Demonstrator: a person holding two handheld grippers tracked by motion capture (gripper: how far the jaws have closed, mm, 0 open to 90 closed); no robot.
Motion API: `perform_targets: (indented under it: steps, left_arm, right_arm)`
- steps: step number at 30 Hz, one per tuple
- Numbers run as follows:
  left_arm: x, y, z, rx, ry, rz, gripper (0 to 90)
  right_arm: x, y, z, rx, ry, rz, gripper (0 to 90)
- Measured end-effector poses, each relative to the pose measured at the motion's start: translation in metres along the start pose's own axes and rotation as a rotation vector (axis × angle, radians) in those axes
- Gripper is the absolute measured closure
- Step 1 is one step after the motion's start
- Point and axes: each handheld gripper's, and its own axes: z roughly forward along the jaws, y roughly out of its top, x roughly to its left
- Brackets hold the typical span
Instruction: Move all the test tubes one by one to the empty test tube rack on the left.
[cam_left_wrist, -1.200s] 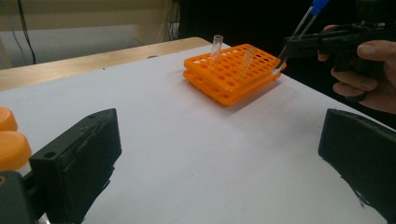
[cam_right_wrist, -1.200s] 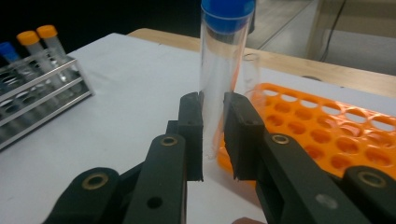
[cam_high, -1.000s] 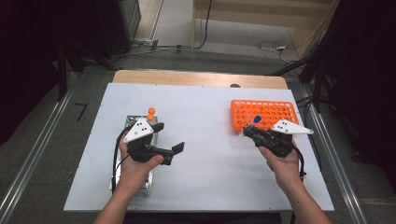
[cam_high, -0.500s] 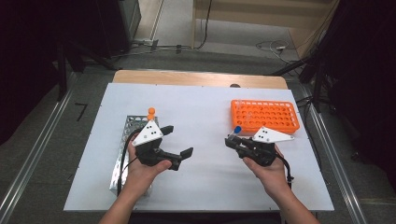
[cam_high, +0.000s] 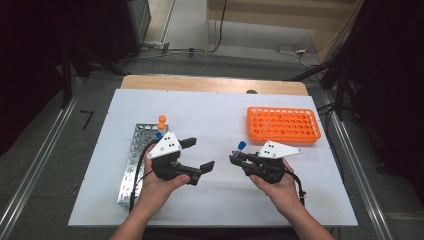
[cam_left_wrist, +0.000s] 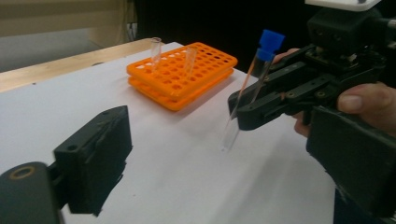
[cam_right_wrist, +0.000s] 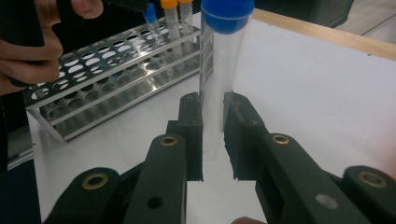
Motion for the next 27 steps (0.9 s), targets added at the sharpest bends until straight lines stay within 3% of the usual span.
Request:
perform_targets:
  steps: [9, 15, 27]
  left_arm:
    - [-0.008, 0.001, 0.010, 0.012, -0.108, 0.020, 34.8]
    - [-0.012, 0.000, 0.018, 0.029, -0.152, 0.016, 48.6]
    - [-0.017, -0.003, 0.025, 0.065, -0.147, 0.043, 71.3]
  right_arm:
    - [0.015, 0.000, 0.012, 0.036, 0.054, -0.024, 75.1]
    - [0.026, 0.000, 0.020, 0.057, 0.087, -0.046, 75.2]
    - [0.039, 0.000, 0.025, 0.082, 0.139, -0.080, 75.1]
